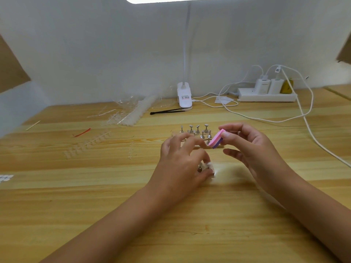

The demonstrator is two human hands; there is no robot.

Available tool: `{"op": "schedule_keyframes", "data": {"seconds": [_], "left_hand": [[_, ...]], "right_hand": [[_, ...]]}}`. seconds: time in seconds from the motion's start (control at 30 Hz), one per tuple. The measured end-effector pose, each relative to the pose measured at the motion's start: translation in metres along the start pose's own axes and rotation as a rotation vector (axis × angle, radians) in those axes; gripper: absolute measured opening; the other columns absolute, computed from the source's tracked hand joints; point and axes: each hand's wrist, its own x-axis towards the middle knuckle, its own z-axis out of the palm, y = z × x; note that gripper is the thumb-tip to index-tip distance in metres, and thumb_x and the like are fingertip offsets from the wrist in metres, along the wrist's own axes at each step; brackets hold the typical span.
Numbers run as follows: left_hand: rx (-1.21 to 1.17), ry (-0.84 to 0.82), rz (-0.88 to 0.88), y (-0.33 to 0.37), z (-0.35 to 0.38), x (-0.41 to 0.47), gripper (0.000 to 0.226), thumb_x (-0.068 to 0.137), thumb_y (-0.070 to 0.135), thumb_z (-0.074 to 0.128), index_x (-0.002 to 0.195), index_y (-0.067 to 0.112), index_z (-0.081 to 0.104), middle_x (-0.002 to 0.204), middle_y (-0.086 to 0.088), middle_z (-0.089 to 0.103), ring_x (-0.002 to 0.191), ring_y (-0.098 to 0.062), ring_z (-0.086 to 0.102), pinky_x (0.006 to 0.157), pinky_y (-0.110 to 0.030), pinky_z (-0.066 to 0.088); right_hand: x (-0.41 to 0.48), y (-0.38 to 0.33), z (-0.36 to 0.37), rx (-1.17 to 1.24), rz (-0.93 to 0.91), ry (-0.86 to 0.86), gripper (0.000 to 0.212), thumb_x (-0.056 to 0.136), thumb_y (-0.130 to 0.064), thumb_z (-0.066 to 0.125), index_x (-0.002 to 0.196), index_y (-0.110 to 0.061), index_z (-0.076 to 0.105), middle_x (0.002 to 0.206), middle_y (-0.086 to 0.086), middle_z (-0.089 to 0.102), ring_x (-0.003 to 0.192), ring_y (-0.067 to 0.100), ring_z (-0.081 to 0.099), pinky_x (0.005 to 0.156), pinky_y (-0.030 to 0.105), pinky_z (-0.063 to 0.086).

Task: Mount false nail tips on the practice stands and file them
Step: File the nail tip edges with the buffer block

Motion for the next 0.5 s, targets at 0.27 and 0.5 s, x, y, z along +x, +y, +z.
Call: {"op": "schedule_keyframes", "data": {"seconds": [0.27, 0.5], "left_hand": [[-0.202, 0.239, 0.18, 0.002, -0.013, -0.005, 0.011, 0.084, 0.027, 0.07, 0.084, 0.016, 0.067, 0.088, 0.008, 0.068, 0.094, -0.015, 0.062, 0.083, -0.036, 0.051], [-1.101, 0.058, -0.502, -0.015, -0.04, -0.012, 0.016, 0.078, 0.039, 0.079, 0.088, 0.028, 0.076, 0.085, 0.007, 0.073, 0.081, -0.005, 0.068, 0.071, -0.019, 0.053]], "right_hand": [[0.003, -0.001, -0.003, 0.237, 0.105, 0.04, 0.028, 0.071, -0.029, 0.072, 0.098, -0.022, 0.072, 0.092, 0.002, 0.073, 0.082, 0.009, 0.067, 0.065, 0.021, 0.055], [0.004, -0.001, -0.004, 0.378, 0.169, -0.066, 0.031, 0.072, -0.024, 0.077, 0.102, -0.019, 0.074, 0.092, 0.005, 0.072, 0.078, 0.011, 0.068, 0.066, 0.023, 0.056]]}}
